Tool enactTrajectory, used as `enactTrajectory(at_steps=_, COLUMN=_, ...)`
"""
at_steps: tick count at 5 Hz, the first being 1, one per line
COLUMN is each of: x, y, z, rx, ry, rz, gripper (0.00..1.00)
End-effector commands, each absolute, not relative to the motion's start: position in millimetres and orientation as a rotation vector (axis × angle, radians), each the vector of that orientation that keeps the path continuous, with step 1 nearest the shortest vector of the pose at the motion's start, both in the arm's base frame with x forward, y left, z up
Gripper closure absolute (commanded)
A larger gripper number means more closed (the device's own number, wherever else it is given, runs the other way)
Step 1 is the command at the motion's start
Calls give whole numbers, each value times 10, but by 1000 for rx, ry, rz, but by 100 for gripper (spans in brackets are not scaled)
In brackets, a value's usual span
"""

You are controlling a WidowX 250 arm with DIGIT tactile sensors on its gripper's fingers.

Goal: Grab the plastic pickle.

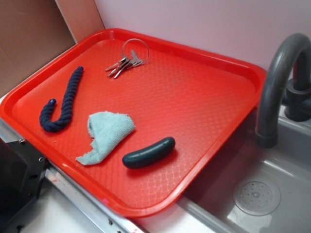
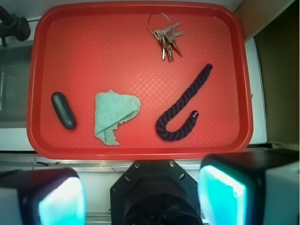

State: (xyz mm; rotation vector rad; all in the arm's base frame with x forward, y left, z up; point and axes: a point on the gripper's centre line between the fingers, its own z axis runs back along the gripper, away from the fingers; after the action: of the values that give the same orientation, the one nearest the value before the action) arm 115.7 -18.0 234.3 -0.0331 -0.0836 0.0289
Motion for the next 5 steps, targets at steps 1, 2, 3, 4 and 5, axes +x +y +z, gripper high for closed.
enactTrajectory(at_steps=1, x=1157, y=-180, z=2343, rx=-33, ry=-84, rz=29, gripper=0)
enactTrajectory(at_steps=2, x=1341, y=-389, z=2239, rx=-48, ry=-167, rz=-44, gripper=0)
enactTrajectory(at_steps=3, x=1575, y=-738, z=2044, rx=-44, ry=-206, rz=-145, gripper=0)
enactTrajectory(at_steps=4, x=1724, y=-1094, z=1858, rx=-58, ry=-229, rz=-214, gripper=0)
enactTrajectory(at_steps=5, x=1774, y=-1319, z=1634, rx=-93, ry=-210, rz=-286, gripper=0)
